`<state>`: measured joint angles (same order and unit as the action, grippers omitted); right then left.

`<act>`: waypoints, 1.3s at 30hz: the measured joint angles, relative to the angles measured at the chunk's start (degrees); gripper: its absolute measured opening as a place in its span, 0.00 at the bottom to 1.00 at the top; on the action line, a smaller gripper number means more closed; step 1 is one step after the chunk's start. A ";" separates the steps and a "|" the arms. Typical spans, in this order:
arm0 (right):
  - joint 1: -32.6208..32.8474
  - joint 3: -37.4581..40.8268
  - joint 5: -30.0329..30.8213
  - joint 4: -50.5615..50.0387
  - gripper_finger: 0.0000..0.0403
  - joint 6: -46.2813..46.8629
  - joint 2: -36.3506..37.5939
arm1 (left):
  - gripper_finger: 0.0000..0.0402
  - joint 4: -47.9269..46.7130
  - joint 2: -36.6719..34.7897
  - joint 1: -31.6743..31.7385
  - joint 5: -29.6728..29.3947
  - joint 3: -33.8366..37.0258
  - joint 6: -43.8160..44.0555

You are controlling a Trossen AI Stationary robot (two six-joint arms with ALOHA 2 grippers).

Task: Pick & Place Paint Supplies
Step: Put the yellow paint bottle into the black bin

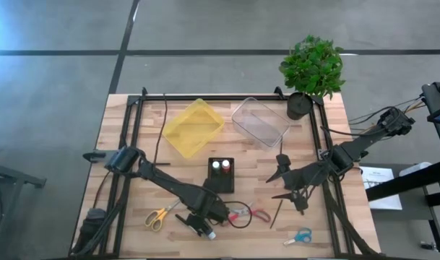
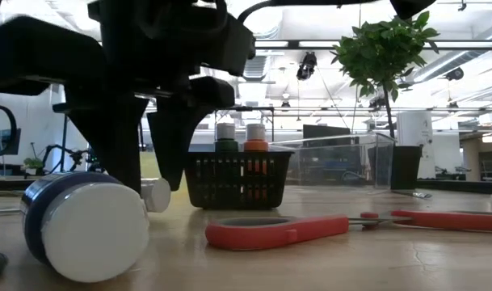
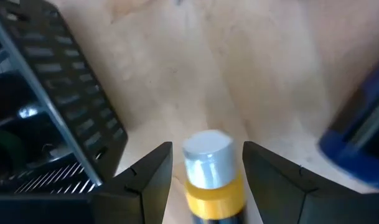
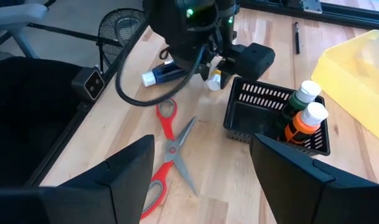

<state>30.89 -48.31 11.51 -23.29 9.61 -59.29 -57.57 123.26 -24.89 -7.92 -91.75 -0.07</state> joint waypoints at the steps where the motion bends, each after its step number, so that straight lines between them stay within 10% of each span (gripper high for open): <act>1: 0.00 0.00 0.01 0.00 0.65 0.10 0.00 | 0.50 -0.02 0.00 0.10 0.03 0.33 -0.02; 26: 0.00 0.85 0.04 0.13 0.65 0.94 0.00 | 0.29 1.00 -1.74 1.10 4.66 2.94 1.66; 33: 0.27 0.87 -0.37 -0.01 0.65 2.03 0.00 | 0.29 1.92 -11.90 -0.68 3.63 6.02 8.69; 39: 1.52 0.98 -0.46 0.02 0.65 2.00 0.00 | 0.29 13.64 -26.95 -3.67 -7.99 22.04 20.39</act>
<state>32.42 -47.33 11.05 -23.27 11.61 -59.29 -43.93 96.31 -28.56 -15.91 -69.71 20.32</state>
